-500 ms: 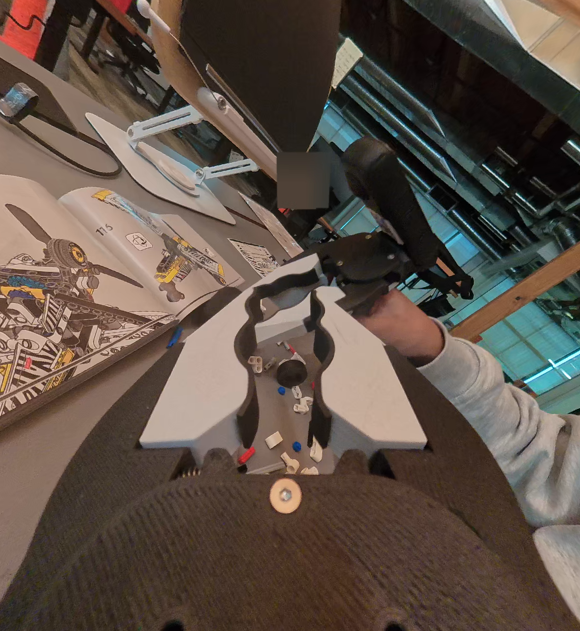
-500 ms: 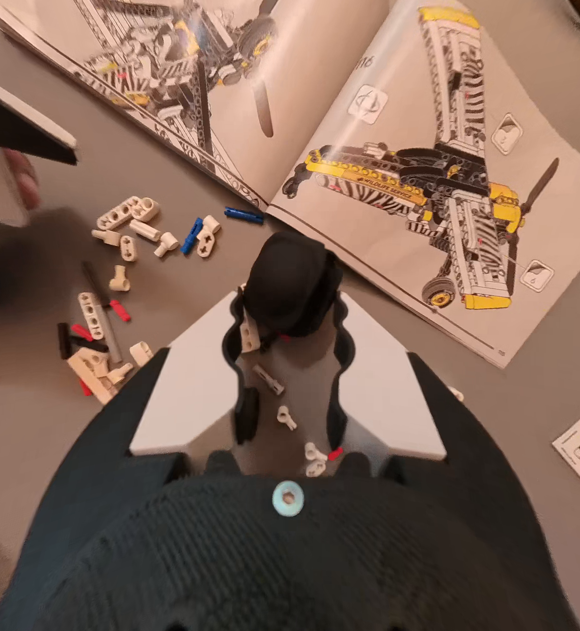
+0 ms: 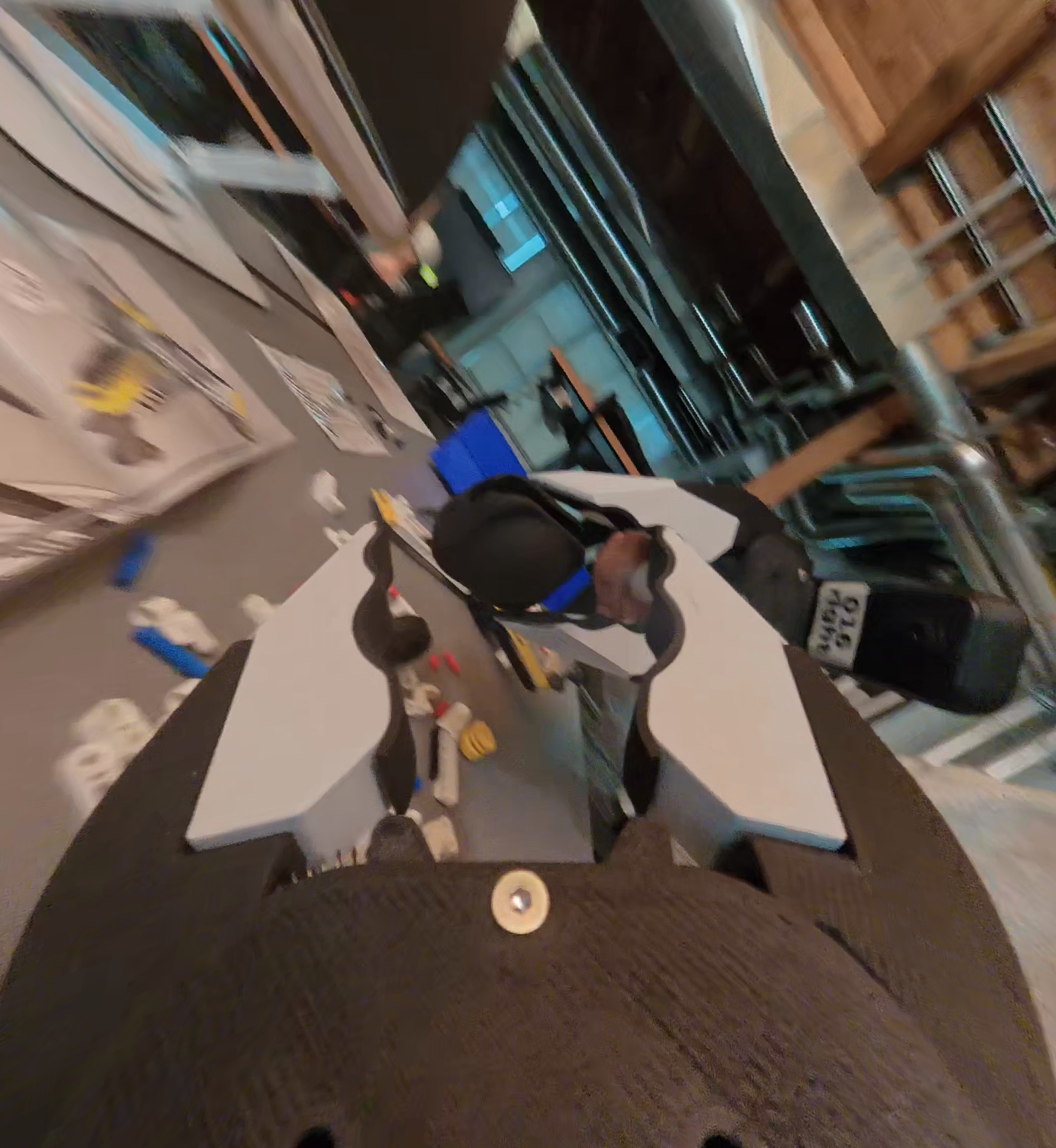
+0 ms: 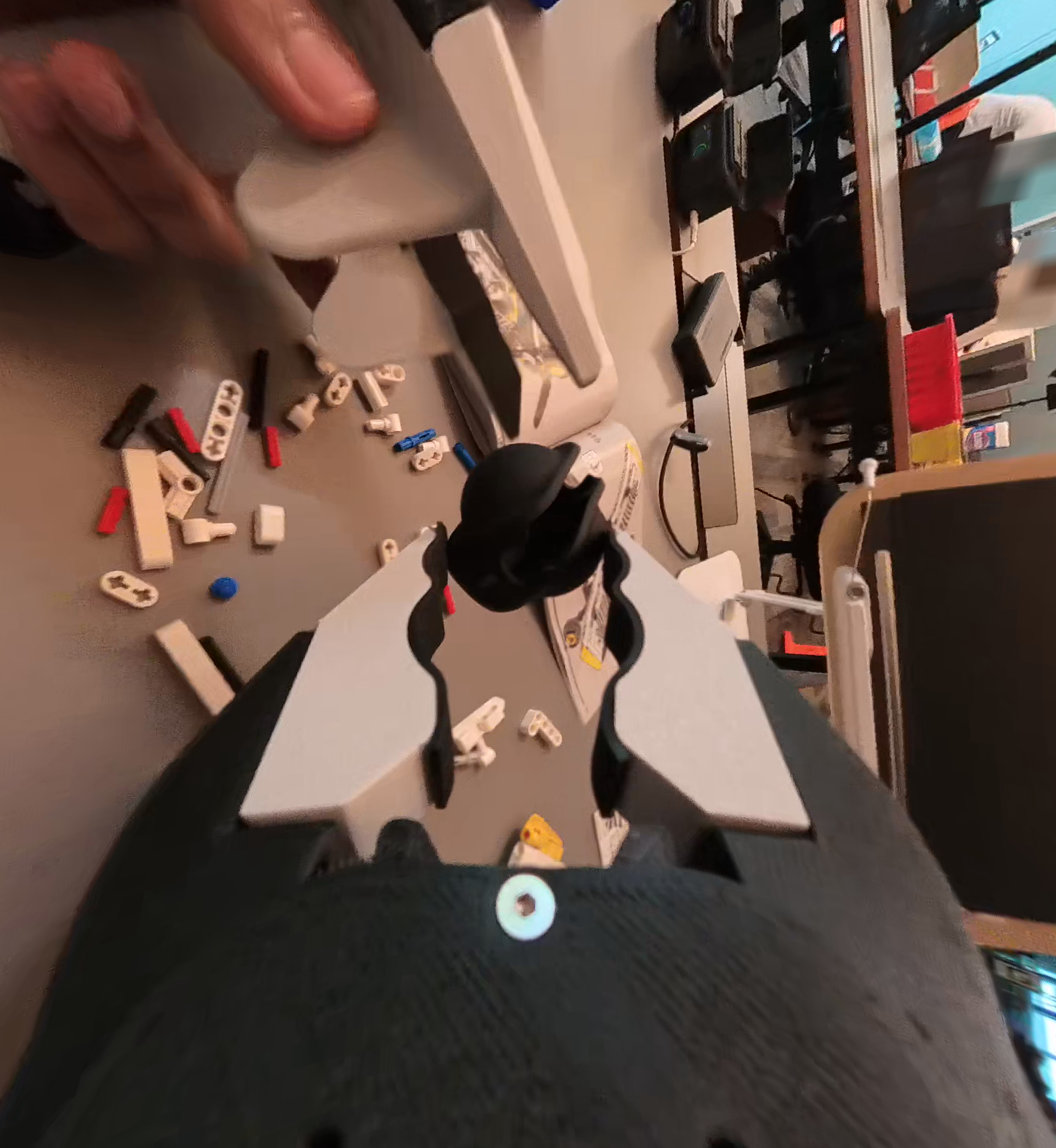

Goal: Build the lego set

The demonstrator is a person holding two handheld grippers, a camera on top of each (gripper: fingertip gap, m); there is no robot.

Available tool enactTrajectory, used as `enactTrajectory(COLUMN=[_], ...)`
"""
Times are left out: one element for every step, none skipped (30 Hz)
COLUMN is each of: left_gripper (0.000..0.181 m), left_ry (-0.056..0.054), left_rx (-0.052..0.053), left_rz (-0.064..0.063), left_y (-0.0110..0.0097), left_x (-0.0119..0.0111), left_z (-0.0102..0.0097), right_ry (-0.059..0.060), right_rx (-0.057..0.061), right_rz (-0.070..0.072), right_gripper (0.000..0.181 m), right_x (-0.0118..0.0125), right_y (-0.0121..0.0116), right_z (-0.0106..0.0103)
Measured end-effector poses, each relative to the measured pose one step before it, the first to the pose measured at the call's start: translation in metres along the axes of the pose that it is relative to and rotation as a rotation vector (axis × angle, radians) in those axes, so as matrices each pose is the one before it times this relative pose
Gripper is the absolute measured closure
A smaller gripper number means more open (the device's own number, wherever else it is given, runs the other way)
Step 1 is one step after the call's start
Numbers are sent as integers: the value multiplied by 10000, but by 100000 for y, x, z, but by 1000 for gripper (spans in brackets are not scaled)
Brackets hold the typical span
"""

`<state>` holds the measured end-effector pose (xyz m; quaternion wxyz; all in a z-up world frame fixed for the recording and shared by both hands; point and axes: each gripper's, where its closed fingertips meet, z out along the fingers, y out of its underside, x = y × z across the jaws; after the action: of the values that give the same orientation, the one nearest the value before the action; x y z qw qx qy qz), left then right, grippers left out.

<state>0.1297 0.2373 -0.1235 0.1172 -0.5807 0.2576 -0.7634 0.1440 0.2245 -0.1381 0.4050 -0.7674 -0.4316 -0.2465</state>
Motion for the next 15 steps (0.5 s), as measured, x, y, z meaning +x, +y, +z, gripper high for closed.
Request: enactTrajectory(left_gripper=[93, 92, 98, 104, 110, 116, 122, 125, 126, 126, 127, 128, 129, 129, 129], left_ry=[368, 157, -18, -2, 144, 355, 307, 30, 86, 78, 92, 105, 105, 160, 170], left_rx=[-538, -439, -261, -126, -116, -36, 60, 41, 13, 6, 43, 30, -14, 1, 25], left_rz=[-68, 61, 128, 138, 99, 83, 97, 263, 356, 345, 314, 266, 231, 200, 186], left_y=[1037, 885, 597, 396, 332, 101, -105, -97, -76, -101, -152, -94, -16, -19, -53], left_x=[618, 353, 127, 137, 309, 637, 644, 249, 391, 396, 385, 361, 336, 435, 434], left_z=[568, 547, 463, 333, 251, 151, 67, -29, -110, -97, -79, -56, 0, 42, 63], right_ry=[77, 157, 141, 266, 296, 301, 392, 379, 335, 327, 279, 210, 171, 52, 2], right_rx=[111, 175, 181, 136, 93, 73, 48, 96, 47, 69, 142, 225, 283, 242, 229], right_rz=[156, 112, 56, 8, -92, -145, -142, -142, -129, -117, -39, 65, 191, 244, 273], right_gripper=[132, 132, 132, 131, 131, 131, 131, 131, 131, 131, 131, 133, 136, 136, 136], right_x=[-53, 48, -37, 59, 23, -25, 107, 118, 105, 144, 171, 174, 242, 184, 207], right_y=[7, -125, -249, -311, -336, -336, -346, -428, -351, -358, -405, -487, -531, -454, -429], right_z=[-422, -453, -443, -411, -354, -296, -262, -265, -235, -217, -238, -281, -309, -306, -284])
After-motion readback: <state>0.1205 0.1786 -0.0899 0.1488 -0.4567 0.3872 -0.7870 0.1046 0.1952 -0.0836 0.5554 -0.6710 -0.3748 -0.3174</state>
